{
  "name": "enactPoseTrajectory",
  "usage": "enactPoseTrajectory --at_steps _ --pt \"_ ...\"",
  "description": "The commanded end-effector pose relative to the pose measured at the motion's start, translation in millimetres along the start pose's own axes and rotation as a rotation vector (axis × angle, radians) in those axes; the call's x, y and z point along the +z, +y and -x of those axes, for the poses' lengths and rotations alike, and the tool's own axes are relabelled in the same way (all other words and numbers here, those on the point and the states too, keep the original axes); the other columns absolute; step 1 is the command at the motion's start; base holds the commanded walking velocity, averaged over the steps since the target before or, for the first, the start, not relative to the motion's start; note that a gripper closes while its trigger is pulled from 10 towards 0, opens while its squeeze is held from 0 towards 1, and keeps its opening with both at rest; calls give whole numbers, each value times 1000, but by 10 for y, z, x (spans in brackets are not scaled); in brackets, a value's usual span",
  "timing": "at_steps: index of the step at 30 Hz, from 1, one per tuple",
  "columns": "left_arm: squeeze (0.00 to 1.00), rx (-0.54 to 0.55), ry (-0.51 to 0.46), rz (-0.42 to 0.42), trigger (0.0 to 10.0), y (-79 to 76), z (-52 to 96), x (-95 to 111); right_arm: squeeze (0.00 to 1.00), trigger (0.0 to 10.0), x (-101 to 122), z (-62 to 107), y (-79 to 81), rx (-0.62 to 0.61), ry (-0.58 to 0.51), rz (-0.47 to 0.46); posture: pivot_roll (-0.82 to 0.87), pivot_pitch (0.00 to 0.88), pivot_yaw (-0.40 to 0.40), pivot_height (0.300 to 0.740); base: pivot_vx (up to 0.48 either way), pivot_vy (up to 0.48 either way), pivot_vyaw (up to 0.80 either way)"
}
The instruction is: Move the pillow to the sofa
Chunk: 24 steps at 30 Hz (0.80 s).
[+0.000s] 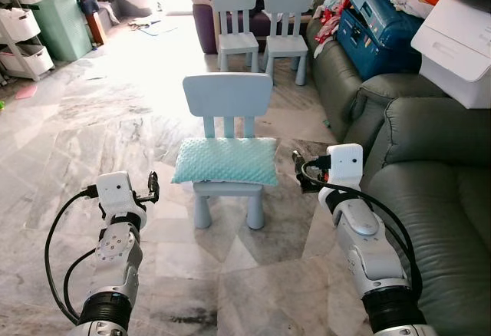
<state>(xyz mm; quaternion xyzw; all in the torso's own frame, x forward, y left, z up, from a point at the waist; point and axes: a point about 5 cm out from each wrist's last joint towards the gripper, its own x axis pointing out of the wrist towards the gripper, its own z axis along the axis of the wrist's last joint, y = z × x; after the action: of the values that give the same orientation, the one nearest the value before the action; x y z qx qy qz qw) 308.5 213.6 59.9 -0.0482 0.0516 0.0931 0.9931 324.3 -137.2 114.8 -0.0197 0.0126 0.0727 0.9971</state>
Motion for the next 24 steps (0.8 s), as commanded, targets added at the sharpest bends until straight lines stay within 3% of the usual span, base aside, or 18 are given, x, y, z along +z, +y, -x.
enactPoseTrajectory --at_steps 1,24 --pt "0 -1 -17 3 10000 23 -4 44 0 10000 41 -5 13 4 -18 -3 -206 0 18 740 322 251 0" --pt "0 -33 -13 -2 10000 -20 -6 45 0 10000 35 -5 47 15 -24 -6 -207 0 25 740 342 216 0"
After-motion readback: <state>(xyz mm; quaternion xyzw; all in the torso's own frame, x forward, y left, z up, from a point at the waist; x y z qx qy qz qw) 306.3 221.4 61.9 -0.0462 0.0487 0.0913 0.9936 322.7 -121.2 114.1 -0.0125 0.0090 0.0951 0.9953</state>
